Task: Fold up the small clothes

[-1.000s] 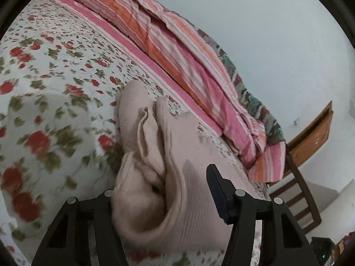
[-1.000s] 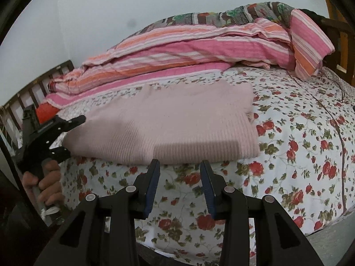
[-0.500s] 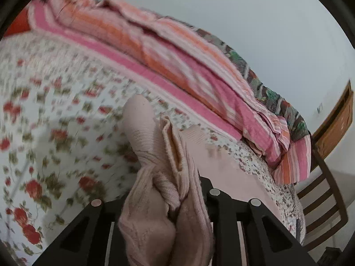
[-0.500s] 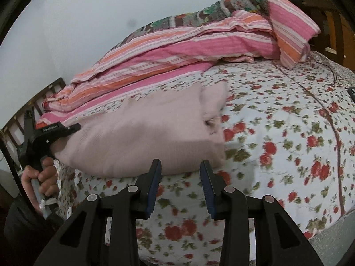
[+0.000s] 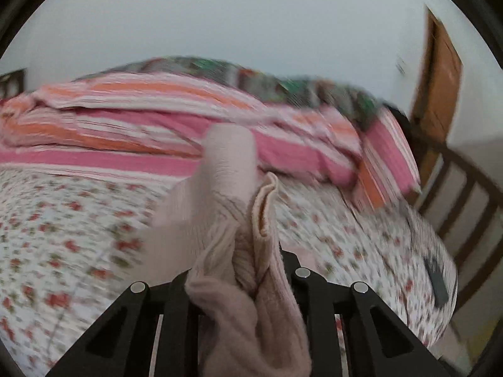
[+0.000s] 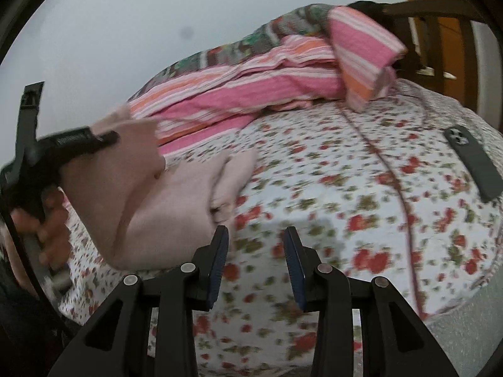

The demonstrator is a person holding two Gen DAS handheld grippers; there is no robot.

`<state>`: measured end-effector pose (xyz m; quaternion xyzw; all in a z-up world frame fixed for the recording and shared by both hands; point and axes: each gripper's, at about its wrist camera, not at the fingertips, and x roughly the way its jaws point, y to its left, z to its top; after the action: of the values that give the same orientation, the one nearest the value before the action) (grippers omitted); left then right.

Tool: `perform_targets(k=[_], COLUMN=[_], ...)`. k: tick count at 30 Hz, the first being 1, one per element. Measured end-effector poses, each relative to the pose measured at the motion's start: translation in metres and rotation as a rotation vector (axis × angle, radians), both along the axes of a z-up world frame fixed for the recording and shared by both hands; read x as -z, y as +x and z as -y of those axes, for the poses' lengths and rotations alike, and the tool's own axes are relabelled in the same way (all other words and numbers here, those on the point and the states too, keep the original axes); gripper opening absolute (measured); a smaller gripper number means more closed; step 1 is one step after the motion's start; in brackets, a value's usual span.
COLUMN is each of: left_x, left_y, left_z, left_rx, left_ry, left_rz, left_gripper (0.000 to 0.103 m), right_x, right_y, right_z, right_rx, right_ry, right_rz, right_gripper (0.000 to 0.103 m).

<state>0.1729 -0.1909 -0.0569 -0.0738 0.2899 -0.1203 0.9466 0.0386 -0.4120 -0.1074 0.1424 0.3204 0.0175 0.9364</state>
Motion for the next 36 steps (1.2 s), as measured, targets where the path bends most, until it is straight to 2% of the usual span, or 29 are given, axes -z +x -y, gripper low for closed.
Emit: perform_targets(k=[2,3,4,5,6,7,8,9,11,14,16,19,21,24,26,27,29,30,32,34,36], left_x=[0.025,0.047,0.055,0.061,0.060,0.057,0.052,0.044,0.033,0.016,0.008,0.011,0.022,0.037,0.044,0.046,0.050,0.050,0.049,0.048,0.048], left_y=[-0.002,-0.001,-0.003,-0.008,-0.015,-0.018,-0.017,-0.015,-0.013,-0.016,-0.015,-0.013,-0.011,-0.013,-0.016,-0.017,-0.019,-0.020,-0.020,-0.018,-0.016], left_z=[0.029,0.046,0.054,0.058,0.059,0.056,0.049,0.036,0.019,-0.024,-0.051,-0.082,-0.099,-0.111,-0.114,-0.115,-0.118,-0.119,-0.119,-0.116,-0.113], left_rx=[0.055,0.082,0.088,0.094,0.111,0.161,0.239,0.311,0.306,0.258,0.187,0.051,-0.018,-0.039,-0.044,-0.045,-0.042,-0.037,-0.028,-0.012,0.005], left_ry=[0.046,0.087,0.110,0.134,0.142,0.107,0.033,-0.065,-0.122,-0.209,-0.230,-0.157,-0.096,-0.077,-0.068,-0.062,-0.062,-0.067,-0.082,-0.103,-0.118], left_rz=[-0.048,-0.096,-0.107,-0.078,-0.025,-0.015,-0.037,-0.071,-0.087,-0.040,-0.015,-0.029,-0.077,-0.118,-0.129,-0.134,-0.138,-0.138,-0.129,-0.121,-0.119], left_gripper=[0.021,0.021,0.022,0.022,0.033,0.061,0.073,0.076,0.076,0.074,0.075,0.075,0.075,0.075,0.075,0.075,0.075,0.075,0.075,0.075,0.075], right_x=[0.000,0.000,0.001,0.002,0.002,0.003,0.004,0.004,0.005,0.003,0.001,-0.006,-0.011,-0.013,-0.012,-0.009,-0.002,0.003,0.009,0.007,0.007], right_y=[-0.004,-0.006,-0.008,-0.010,-0.011,-0.011,-0.012,-0.011,-0.005,0.008,0.020,0.038,0.054,0.078,0.090,0.097,0.106,0.108,0.107,0.094,0.080], right_z=[0.008,0.013,0.015,0.018,0.022,0.024,0.027,0.030,0.031,0.026,0.019,0.007,-0.002,-0.021,-0.036,-0.047,-0.062,-0.070,-0.075,-0.068,-0.051], right_rx=[0.018,0.026,0.030,0.034,0.039,0.042,0.044,0.042,0.032,-0.012,-0.069,-0.147,-0.198,-0.237,-0.239,-0.228,-0.213,-0.225,-0.240,-0.240,-0.217], right_ry=[-0.007,-0.013,-0.018,-0.024,-0.031,-0.033,-0.033,-0.030,-0.021,0.011,0.055,0.155,0.263,0.334,0.311,0.266,0.166,0.104,0.032,0.026,0.099], right_rz=[-0.006,-0.011,-0.015,-0.020,-0.025,-0.028,-0.030,-0.032,-0.032,-0.020,-0.009,0.032,0.059,0.054,0.036,0.015,-0.019,-0.034,-0.025,0.038,0.108], right_gripper=[0.037,0.037,0.037,0.037,0.037,0.037,0.037,0.037,0.037,0.037,0.039,0.048,0.050,0.050,0.050,0.050,0.034,0.020,0.016,0.013,0.012])
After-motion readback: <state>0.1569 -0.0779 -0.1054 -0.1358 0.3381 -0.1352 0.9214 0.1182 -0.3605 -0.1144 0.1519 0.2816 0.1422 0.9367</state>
